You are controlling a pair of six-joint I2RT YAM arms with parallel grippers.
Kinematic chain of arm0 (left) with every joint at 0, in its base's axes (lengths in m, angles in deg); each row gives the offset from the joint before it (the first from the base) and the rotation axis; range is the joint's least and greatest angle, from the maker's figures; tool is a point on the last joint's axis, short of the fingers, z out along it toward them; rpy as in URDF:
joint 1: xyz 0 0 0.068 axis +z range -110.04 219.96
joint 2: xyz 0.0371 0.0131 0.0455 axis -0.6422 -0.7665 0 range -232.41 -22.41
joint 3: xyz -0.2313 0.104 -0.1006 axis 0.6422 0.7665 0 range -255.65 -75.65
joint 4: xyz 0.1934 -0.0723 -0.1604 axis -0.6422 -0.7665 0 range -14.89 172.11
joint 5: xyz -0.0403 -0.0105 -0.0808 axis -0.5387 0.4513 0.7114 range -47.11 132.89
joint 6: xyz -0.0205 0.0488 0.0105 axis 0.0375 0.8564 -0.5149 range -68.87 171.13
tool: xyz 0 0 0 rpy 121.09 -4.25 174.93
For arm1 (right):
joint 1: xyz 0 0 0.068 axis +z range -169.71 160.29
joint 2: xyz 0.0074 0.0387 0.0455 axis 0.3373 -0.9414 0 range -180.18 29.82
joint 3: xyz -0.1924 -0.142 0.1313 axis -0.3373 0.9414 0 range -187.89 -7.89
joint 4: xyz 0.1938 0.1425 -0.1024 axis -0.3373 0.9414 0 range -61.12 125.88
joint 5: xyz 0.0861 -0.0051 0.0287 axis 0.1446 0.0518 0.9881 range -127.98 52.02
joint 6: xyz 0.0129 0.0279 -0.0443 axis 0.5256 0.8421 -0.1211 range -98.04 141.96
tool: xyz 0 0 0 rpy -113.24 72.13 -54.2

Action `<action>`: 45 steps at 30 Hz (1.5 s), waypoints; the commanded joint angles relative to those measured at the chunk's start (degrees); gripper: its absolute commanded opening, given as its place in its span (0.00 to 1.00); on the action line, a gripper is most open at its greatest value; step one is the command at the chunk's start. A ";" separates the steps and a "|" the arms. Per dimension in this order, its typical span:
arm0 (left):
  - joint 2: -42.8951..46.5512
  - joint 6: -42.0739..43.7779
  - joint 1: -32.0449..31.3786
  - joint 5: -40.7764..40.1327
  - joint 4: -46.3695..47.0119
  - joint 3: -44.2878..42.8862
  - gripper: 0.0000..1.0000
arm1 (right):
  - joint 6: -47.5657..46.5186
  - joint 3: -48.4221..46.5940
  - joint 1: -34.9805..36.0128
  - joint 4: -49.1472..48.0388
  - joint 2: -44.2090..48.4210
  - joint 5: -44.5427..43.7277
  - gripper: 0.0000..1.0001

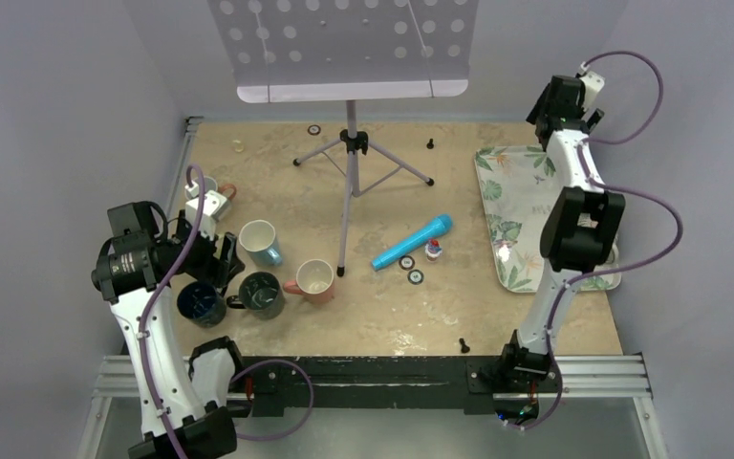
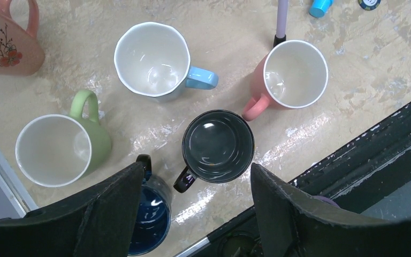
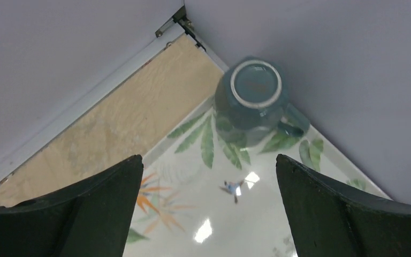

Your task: Turn the mug right side up

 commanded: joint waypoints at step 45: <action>-1.39 -2.79 -3.50 -4.57 3.08 -2.06 0.77 | -15.96 -14.09 -2.57 6.93 -16.30 7.88 0.44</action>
